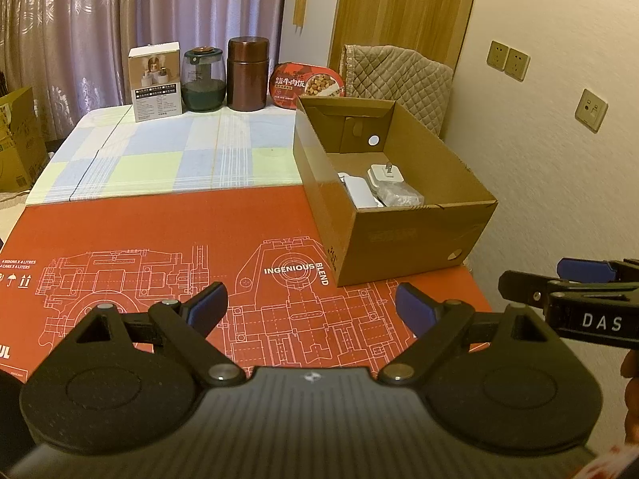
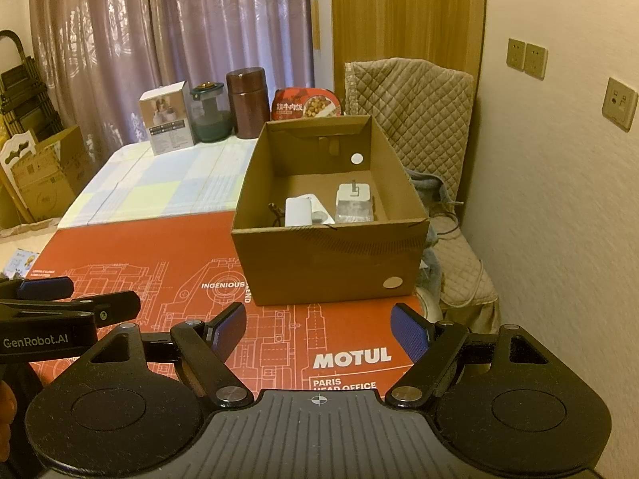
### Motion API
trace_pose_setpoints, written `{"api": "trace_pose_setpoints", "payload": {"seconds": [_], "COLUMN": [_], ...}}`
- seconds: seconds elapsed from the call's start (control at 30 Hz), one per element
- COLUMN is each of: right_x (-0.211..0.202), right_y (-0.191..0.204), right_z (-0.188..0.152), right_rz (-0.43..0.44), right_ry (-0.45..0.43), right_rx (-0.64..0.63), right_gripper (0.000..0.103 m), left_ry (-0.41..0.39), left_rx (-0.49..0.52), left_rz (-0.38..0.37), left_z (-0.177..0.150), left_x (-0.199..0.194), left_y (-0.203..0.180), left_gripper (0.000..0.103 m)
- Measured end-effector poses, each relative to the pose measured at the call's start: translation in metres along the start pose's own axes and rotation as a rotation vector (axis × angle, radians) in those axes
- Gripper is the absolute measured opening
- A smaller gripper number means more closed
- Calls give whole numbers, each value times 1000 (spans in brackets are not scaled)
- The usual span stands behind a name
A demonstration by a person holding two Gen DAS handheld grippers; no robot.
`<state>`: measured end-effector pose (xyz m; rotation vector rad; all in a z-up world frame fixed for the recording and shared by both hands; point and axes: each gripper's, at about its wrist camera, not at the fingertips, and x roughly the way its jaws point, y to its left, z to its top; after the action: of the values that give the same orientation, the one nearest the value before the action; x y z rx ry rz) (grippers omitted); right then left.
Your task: Organize rigid objects
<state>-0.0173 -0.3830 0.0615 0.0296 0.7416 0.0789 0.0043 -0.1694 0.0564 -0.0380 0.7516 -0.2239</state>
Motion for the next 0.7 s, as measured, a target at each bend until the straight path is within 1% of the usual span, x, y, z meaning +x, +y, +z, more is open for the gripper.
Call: {"api": "trace_pose_setpoints", "payload": {"seconds": [0.7], "right_x": [0], "right_y": [1], "right_z": [1], "right_rz": [0], "right_ry": [-1], "right_rx": [0], "right_gripper": [77], "left_ry": [1], "left_rx": [-1], "left_rz": [-1], "left_z": [1], "left_x": [1], "left_y": [0], "left_gripper": [89]}}
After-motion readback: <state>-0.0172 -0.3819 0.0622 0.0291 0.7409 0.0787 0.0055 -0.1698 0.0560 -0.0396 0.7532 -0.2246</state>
